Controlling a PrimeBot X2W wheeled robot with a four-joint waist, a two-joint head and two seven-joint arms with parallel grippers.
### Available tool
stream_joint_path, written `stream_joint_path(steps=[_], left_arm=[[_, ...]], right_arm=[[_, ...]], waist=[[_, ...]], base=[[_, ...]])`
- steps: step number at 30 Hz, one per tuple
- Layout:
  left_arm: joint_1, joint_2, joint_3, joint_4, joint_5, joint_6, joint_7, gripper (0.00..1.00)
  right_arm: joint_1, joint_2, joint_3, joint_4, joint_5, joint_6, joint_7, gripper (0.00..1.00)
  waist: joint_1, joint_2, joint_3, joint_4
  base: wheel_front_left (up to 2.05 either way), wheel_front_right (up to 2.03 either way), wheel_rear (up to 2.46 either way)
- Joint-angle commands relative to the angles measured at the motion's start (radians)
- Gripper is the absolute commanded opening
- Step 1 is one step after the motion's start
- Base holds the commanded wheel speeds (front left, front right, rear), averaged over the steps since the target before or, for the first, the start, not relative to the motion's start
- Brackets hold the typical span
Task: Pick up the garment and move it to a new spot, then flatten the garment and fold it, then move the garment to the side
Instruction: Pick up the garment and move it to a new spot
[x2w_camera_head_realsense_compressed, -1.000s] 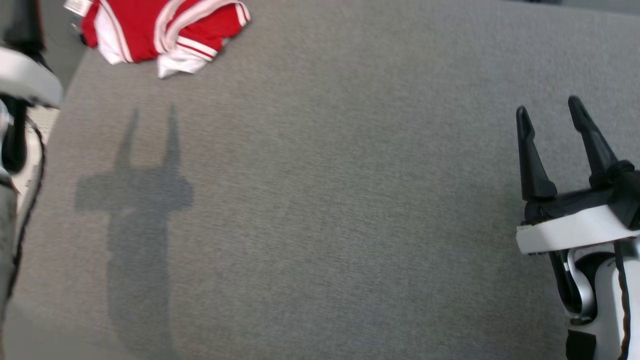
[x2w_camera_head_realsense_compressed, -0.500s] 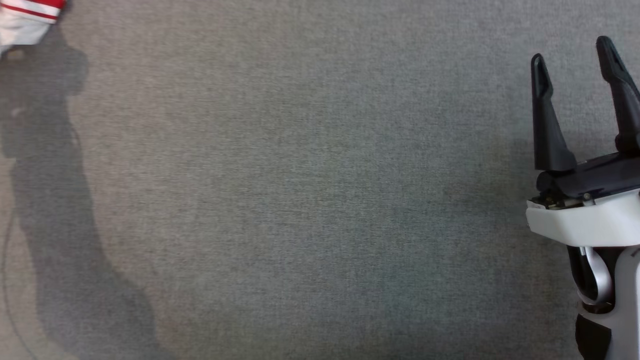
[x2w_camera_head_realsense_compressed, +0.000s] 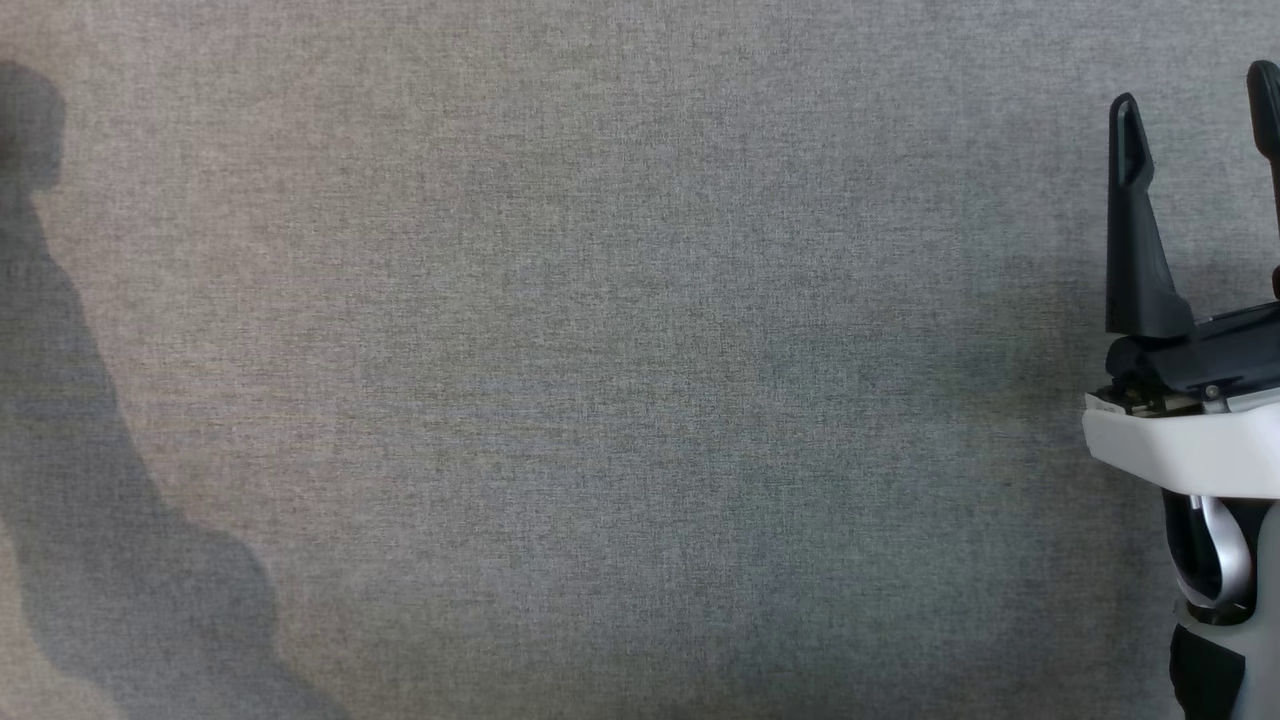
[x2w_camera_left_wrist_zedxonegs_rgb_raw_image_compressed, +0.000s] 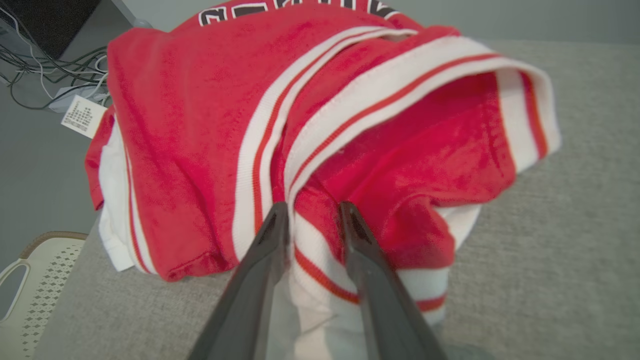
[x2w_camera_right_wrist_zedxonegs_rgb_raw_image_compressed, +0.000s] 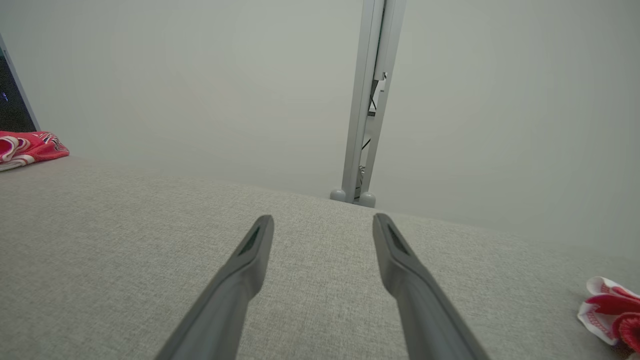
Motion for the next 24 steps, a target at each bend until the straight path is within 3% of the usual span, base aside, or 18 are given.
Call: stream_joint_path(steps=[1,7,15,24], left_arm=[[-0.015,0.003,-0.008,0.014,0.006,0.002,-0.013,0.0],[-0.025,0.001,-0.031,0.027,0.021,-0.007,-0.062,0.0],[-0.049,-0.04,-0.061,0.019,0.023,-0.058,-0.092,0.0],[-0.063,-0.164,-0.149,-0.018,0.029,-0.125,-0.086,0.0]], right_arm=[[0.004,-0.001,-0.008,0.009,-0.005,0.0,-0.016,1.0],[0.018,0.001,0.001,0.052,0.004,0.0,-0.045,1.0],[0.05,0.003,-0.017,0.124,0.032,0.0,-0.078,1.0],[0.138,0.002,-0.029,0.231,0.106,0.0,-0.122,1.0]], waist=[[0.0,0.0,-0.014,0.002],[0.0,0.0,-0.093,0.003],[0.0,0.0,-0.247,-0.003],[0.0,0.0,-0.485,-0.037]], base=[[0.0,0.0,0.0],[0.0,0.0,0.0],[0.0,0.0,0.0],[0.0,0.0,0.0]])
